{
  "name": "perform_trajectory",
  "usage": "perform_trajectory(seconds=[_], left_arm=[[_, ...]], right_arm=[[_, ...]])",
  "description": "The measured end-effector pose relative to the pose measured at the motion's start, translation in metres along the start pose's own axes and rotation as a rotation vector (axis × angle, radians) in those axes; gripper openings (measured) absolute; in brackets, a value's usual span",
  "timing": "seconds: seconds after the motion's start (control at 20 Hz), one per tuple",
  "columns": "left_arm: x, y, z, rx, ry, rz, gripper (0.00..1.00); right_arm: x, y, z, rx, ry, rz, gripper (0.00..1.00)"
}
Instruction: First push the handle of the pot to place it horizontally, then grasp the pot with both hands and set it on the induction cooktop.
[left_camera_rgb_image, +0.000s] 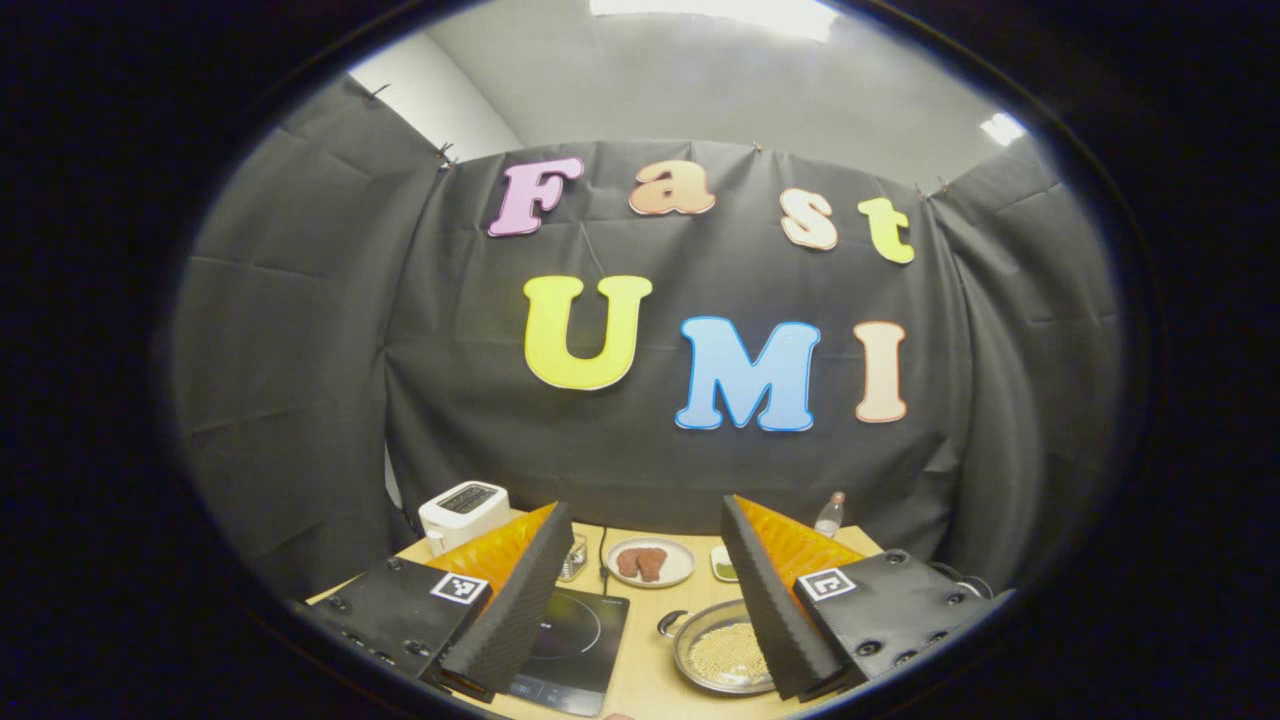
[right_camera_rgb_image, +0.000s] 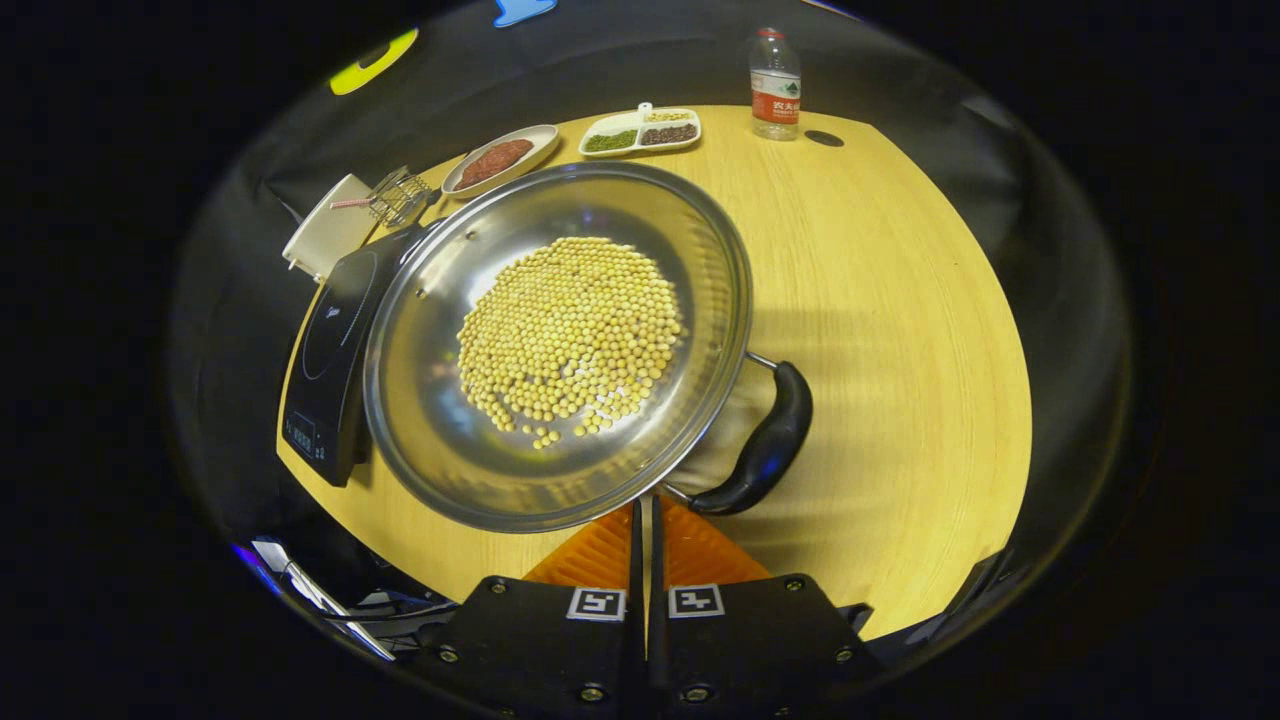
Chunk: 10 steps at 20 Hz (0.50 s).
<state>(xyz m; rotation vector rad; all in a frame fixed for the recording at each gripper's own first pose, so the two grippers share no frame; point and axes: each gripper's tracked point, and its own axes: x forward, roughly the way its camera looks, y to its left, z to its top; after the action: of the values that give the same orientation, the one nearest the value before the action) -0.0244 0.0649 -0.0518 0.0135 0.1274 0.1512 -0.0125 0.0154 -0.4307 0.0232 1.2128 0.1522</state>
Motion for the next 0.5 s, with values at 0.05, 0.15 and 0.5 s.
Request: perform_trajectory(seconds=[0.05,0.15,0.5], left_arm=[[0.000,-0.002,-0.001,-0.001,0.005,0.005,0.95],[0.002,-0.007,-0.001,-0.010,0.009,0.012,0.95],[0.005,-0.025,-0.013,-0.003,0.040,0.052,0.95]], right_arm=[[0.001,-0.007,0.005,0.003,-0.003,-0.004,0.01],[0.004,-0.016,0.015,0.008,-0.003,0.000,0.02],[0.011,-0.036,0.036,-0.028,-0.008,0.019,0.01]])
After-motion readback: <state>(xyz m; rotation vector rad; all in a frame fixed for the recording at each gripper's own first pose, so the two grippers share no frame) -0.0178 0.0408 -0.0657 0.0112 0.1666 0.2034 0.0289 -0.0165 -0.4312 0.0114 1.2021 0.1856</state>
